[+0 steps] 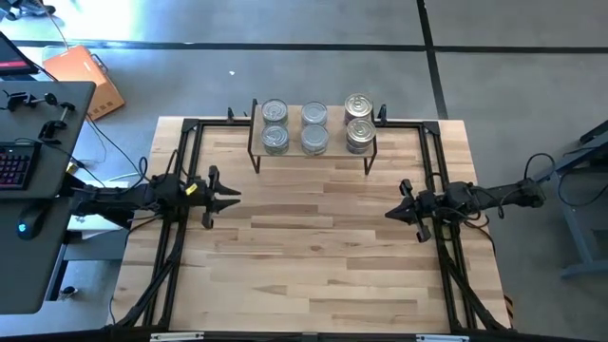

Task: Stack canned seafood by type on shelf
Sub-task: Return to Home Position

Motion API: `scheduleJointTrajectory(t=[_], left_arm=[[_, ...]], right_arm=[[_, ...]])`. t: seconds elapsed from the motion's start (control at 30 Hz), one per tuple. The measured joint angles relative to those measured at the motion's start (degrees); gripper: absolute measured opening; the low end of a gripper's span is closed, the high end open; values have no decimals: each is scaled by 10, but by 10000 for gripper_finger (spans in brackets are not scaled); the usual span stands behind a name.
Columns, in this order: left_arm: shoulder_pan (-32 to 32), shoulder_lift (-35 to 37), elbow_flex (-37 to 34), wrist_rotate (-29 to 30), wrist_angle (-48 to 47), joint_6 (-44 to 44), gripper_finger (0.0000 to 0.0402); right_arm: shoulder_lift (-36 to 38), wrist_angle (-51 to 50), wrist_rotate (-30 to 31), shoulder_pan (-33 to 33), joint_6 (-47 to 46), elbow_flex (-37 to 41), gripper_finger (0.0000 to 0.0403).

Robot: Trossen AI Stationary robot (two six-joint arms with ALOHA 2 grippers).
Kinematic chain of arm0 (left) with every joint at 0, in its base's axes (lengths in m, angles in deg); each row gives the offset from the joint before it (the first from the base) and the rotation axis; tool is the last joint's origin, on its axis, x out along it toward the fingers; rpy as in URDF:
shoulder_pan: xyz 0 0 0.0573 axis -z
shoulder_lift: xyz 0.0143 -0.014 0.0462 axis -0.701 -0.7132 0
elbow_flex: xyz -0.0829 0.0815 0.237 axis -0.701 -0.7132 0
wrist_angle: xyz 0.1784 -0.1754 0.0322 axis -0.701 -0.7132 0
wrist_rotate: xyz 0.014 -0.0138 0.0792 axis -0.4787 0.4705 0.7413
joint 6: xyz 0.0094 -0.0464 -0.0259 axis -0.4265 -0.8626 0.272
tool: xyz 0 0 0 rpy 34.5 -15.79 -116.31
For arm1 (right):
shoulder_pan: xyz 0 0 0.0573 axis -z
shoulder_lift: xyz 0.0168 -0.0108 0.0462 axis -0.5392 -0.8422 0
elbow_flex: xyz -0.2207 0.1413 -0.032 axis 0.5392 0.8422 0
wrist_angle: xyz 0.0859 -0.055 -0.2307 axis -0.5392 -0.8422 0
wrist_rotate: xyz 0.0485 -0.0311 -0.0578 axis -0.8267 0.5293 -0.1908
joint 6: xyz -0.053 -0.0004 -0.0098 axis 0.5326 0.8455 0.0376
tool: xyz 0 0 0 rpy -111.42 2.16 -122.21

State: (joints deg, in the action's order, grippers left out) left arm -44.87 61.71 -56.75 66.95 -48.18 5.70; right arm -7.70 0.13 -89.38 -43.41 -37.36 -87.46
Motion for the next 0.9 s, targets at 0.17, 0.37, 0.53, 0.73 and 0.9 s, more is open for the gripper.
scheduleJointTrajectory(t=[0.17,0.37,0.53,0.73,0.9], left_arm=[[0,-9,0,0,0,1,90],[0,-40,0,13,2,-6,90],[0,-50,0,14,3,-33,90],[0,-51,0,15,3,-34,90],[0,-50,0,12,12,-26,90]], right_arm=[[0,0,0,0,0,0,0],[0,0,0,0,-1,0,0],[0,0,0,0,-2,0,0],[0,0,0,0,-2,0,0],[0,0,0,0,-2,0,0]])
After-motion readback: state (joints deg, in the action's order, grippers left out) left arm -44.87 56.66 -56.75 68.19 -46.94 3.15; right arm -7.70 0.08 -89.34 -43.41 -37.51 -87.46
